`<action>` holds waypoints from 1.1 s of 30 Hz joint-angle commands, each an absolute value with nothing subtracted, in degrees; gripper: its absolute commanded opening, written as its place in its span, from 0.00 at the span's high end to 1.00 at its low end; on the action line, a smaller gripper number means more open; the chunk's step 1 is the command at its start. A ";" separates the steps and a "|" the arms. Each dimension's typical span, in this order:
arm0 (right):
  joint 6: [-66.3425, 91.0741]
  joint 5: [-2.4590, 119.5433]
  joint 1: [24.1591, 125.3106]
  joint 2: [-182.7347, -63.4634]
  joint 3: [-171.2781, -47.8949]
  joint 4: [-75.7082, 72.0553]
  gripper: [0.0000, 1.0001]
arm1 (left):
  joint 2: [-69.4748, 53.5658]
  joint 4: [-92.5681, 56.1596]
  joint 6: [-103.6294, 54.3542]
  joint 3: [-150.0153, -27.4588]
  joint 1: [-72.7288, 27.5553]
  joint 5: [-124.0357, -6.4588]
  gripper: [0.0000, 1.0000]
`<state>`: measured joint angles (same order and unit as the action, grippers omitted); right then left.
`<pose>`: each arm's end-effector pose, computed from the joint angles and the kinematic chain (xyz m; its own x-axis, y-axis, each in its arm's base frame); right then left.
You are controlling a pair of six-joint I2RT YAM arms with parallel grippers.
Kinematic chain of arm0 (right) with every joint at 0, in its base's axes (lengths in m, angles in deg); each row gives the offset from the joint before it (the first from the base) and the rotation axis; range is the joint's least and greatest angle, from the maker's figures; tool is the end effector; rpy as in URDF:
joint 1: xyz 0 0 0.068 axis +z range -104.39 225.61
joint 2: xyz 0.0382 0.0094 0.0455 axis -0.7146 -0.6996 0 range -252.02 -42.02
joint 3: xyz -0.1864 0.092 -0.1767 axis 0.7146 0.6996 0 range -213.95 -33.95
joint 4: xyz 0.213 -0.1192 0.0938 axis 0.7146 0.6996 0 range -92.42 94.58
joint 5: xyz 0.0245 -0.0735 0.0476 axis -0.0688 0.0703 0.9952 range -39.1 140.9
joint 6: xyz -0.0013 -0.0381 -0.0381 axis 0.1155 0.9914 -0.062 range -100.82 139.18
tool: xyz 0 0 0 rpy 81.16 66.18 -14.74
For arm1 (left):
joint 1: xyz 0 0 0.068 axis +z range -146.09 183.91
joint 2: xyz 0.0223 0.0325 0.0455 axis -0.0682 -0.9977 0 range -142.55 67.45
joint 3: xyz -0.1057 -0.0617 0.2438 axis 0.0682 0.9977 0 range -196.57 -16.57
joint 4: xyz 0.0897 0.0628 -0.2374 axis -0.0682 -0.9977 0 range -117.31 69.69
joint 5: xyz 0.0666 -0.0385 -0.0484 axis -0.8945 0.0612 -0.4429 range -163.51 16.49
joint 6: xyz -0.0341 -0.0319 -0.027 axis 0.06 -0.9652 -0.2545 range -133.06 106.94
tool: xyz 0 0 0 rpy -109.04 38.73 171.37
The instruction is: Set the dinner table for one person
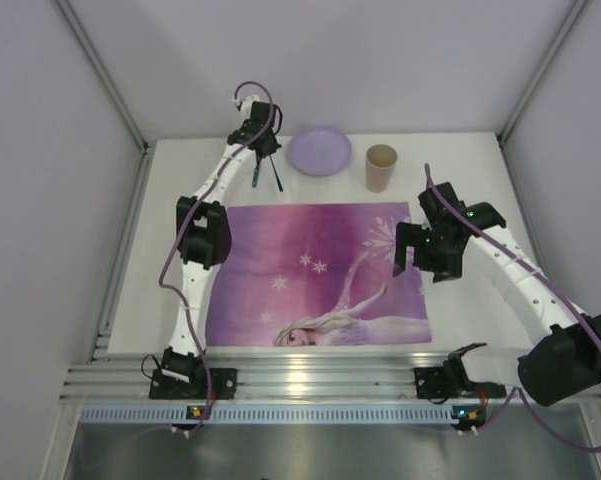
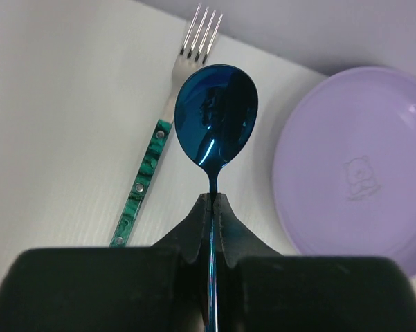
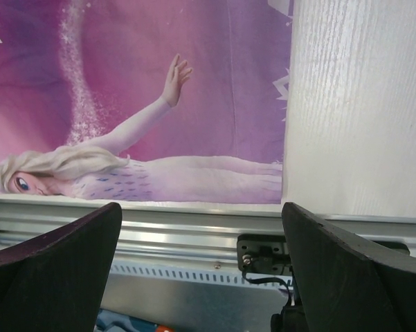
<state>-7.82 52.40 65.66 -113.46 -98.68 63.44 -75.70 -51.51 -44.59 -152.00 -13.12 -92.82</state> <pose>0.2056 0.0760 0.2902 -0.9575 0.1336 -0.2555 0.0950 0.9828 0.1582 0.5445 -0.1544 0.2308 -0.5279 -0.3545 -0.7718 -0.2882 0.9296 -0.2298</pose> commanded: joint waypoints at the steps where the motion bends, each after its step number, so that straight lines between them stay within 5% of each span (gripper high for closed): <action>1: -7.10 53.80 64.86 -112.86 -99.87 60.86 0.00 | -65.80 -46.06 -42.50 -154.65 -13.05 -93.28 1.00; 11: -6.92 65.30 64.94 -111.28 -102.50 51.56 0.00 | -50.44 -50.89 -42.84 -142.80 -13.84 -88.11 1.00; 24: -10.35 79.03 67.23 -115.84 -108.92 34.58 0.00 | -27.39 -57.83 -56.64 -111.25 -31.84 -89.50 1.00; 33: -11.67 75.86 71.79 -116.81 -104.80 30.28 0.07 | -24.48 -61.00 -64.38 -110.16 -41.87 -92.84 1.00</action>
